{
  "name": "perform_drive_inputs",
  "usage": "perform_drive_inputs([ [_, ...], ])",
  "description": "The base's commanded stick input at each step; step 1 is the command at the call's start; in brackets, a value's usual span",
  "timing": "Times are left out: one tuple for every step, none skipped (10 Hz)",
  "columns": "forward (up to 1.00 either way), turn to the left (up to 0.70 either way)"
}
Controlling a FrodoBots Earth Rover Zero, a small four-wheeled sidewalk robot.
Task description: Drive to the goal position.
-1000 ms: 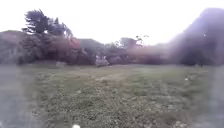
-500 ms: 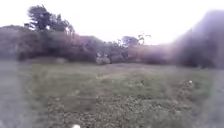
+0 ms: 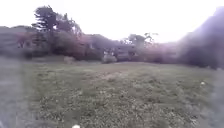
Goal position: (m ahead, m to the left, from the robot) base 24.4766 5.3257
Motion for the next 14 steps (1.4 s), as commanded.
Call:
perform_drive_inputs([
  [0.45, 0.27],
  [0.45, 0.27],
  [0.45, 0.27],
  [0.45, 0.27],
  [0.45, 0.27],
  [0.45, 0.27],
  [0.45, 0.27],
  [0.45, 0.27],
  [0.45, 0.27],
  [0.45, 0.27],
  [0.45, 0.27],
  [0.45, 0.27],
  [0.45, 0.27],
  [0.45, 0.27],
])
